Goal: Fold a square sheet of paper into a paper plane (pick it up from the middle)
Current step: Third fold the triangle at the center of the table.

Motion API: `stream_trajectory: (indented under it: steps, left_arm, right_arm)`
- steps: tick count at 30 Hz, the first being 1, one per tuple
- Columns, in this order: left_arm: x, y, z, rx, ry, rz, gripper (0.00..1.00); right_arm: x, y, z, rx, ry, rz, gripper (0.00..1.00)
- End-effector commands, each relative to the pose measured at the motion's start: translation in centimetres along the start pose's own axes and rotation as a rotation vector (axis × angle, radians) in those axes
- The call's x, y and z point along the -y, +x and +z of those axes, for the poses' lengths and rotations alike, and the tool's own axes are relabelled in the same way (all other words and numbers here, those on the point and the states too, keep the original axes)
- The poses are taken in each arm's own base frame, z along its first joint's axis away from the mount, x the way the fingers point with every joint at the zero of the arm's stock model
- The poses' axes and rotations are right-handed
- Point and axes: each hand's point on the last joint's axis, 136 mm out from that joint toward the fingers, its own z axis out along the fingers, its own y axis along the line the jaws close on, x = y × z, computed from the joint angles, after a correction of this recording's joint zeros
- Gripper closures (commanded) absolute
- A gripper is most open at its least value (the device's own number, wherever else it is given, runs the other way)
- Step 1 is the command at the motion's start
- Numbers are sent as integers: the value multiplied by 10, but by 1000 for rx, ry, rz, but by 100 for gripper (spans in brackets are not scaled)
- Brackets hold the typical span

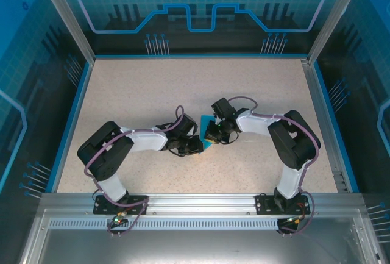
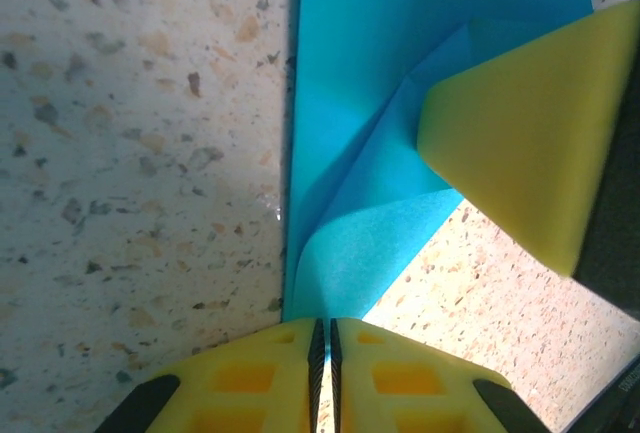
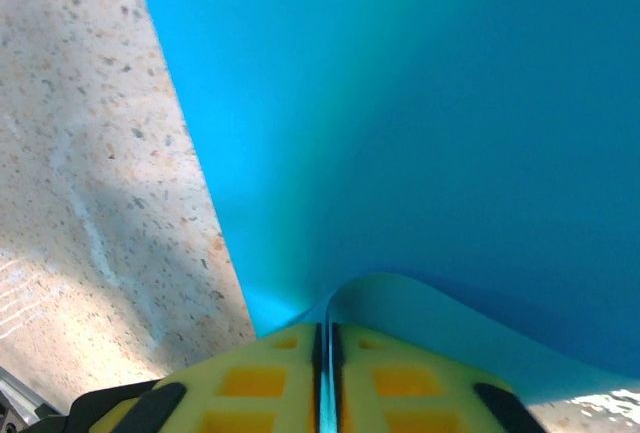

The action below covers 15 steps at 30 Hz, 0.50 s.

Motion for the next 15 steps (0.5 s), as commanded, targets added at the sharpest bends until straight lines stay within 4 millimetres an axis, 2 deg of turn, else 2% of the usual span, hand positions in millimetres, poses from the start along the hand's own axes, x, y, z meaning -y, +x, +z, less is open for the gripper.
stream_trajectory:
  steps: [1,5,10,12,14,15]
  left_arm:
    - [-26,10,6,-32,-111,-14,86]
    - [-31,12,7,-38,-132,-30,88]
    - [-32,12,8,-41,-138,-39,88]
    - [-32,11,8,-42,-140,-41,88]
    - [-32,12,8,-44,-143,-42,88]
    - [-33,12,8,-44,-146,-42,88]
  right_arm:
    - [-10,-12,-9,28,-25,-38,78]
    - [-18,-19,-33,105,-57,-95,69]
    - [-9,-19,-57,195,-85,-144,67]
    - [-6,-15,-59,196,-89,-172,68]
    - [-13,-12,-58,182,-125,-196,71]
    - [-7,-4,-51,157,-125,-196,72]
